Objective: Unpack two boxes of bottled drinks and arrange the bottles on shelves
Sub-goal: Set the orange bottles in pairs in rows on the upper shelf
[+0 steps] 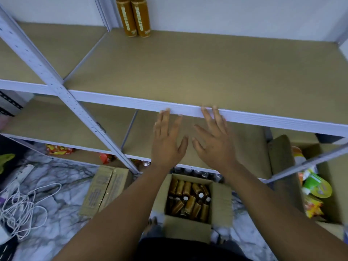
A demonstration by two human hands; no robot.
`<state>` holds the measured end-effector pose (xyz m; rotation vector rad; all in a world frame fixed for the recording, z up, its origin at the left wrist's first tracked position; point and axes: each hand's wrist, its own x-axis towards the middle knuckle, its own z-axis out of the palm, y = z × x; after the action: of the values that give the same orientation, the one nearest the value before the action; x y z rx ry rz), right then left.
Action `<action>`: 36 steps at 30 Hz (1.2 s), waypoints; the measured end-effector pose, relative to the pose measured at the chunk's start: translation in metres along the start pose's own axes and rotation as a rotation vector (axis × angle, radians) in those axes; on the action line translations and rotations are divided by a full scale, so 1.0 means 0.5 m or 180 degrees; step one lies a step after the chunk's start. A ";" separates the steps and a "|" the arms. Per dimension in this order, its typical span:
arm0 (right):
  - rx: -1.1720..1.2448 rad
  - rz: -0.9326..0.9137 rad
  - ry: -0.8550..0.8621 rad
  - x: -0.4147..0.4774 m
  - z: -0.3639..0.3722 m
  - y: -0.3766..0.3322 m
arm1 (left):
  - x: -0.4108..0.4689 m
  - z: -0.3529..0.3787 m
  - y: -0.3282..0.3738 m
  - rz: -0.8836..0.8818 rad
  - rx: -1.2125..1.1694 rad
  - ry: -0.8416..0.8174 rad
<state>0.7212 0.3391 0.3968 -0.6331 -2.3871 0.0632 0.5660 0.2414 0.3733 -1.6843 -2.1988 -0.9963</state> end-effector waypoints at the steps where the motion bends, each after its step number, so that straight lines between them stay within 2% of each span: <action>1: 0.0075 0.0011 -0.0109 -0.031 0.009 0.004 | -0.028 0.016 0.003 -0.0048 -0.0051 -0.0235; 3: 0.0293 0.0317 -0.0544 -0.089 0.026 0.013 | -0.081 0.036 0.005 -0.0551 -0.0293 -0.0825; 5: 0.0455 0.0973 -0.1488 -0.136 0.036 0.023 | -0.122 0.056 -0.006 -0.1305 -0.0411 -0.1533; 8: 0.0412 0.1693 -0.2997 -0.205 0.072 0.058 | -0.175 0.098 -0.044 -0.1895 -0.0360 -0.2578; 10: 0.0423 0.1949 -0.3564 -0.257 0.110 0.079 | -0.216 0.134 -0.072 -0.2154 -0.0423 -0.3206; 12: 0.0545 0.2186 -0.3853 -0.314 0.156 0.098 | -0.263 0.179 -0.103 -0.2274 -0.0487 -0.3667; 16: 0.0776 0.2661 -0.3835 -0.439 0.273 0.133 | -0.357 0.302 -0.169 -0.2390 -0.0597 -0.3917; 20: 0.0772 0.2906 -0.3635 -0.581 0.439 0.180 | -0.464 0.473 -0.239 -0.2225 -0.0535 -0.3923; 26: 0.1066 0.3283 -0.2813 -0.776 0.686 0.248 | -0.621 0.734 -0.336 -0.1998 -0.0809 -0.3610; 32: 0.1068 0.3292 -0.2289 -0.888 0.859 0.297 | -0.716 0.920 -0.406 -0.1717 -0.0821 -0.3491; 36: 0.1021 0.3318 -0.2170 -0.927 0.920 0.311 | -0.748 0.991 -0.427 -0.1723 -0.0614 -0.3386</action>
<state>0.8143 0.3171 -0.2676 -1.8249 -2.2446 1.2355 0.6123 0.2268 -0.2816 -2.0337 -3.4533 -0.3783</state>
